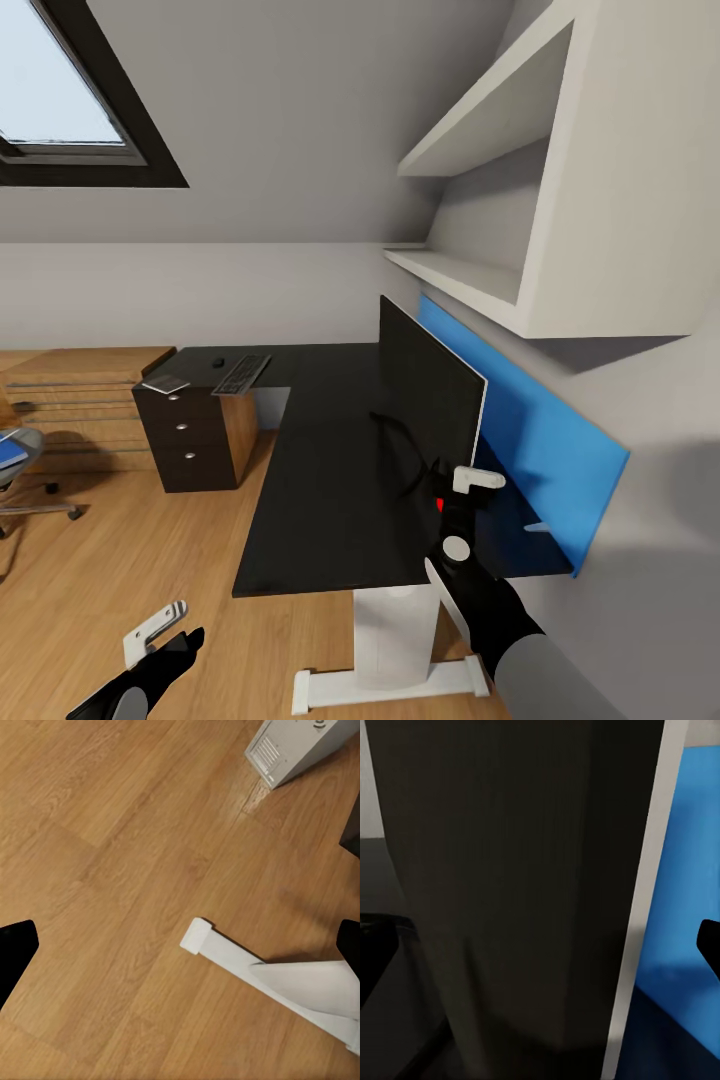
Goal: In the bedroom, organize the workspace by keeping the computer under the desk, ensuring the monitor is on the desk, placing the keyboard on the desk next to the monitor, placing the mouse on the desk next to the keyboard, moving the folder from the swivel chair onto the desk next to the mouse, stacking the notebook on top of the folder with the pen on top of the notebook, and positioning the swivel chair next to the desk.
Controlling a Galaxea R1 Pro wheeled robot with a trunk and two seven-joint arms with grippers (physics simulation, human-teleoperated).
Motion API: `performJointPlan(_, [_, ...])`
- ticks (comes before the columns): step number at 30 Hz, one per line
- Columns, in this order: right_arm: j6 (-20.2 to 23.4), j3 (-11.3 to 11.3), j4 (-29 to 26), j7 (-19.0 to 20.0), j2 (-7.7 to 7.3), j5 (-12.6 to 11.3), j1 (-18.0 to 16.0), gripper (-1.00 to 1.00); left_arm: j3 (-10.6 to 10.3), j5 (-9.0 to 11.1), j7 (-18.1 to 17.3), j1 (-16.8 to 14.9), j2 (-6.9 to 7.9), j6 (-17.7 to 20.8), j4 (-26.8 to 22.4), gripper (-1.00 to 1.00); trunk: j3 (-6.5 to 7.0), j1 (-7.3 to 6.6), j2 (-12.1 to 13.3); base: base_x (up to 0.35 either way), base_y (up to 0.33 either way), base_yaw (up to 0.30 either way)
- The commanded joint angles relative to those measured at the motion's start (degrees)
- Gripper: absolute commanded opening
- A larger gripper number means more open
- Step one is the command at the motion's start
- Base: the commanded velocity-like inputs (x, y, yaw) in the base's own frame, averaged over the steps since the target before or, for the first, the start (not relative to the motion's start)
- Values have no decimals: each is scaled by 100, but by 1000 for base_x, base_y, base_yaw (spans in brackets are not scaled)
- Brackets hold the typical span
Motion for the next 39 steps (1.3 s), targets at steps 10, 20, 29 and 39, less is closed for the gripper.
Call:
performJointPlan(10, [-13,21,5,-32,-2,3,-6,100,7,68,40,-5,-4,21,-5,100,-7,0,-5,0,71,0])
performJointPlan(20, [-13,22,5,-27,-2,3,-6,100,-1,70,39,-5,-4,21,36,100,-7,0,-5,0,77,0])
performJointPlan(29, [-13,23,5,-31,-2,3,-6,100,-2,67,38,-4,-4,21,60,100,-7,0,-5,0,66,0])
performJointPlan(39, [-13,23,5,-32,-2,3,-6,100,-2,64,37,-4,-5,21,98,100,-7,0,-5,-13,1,0])
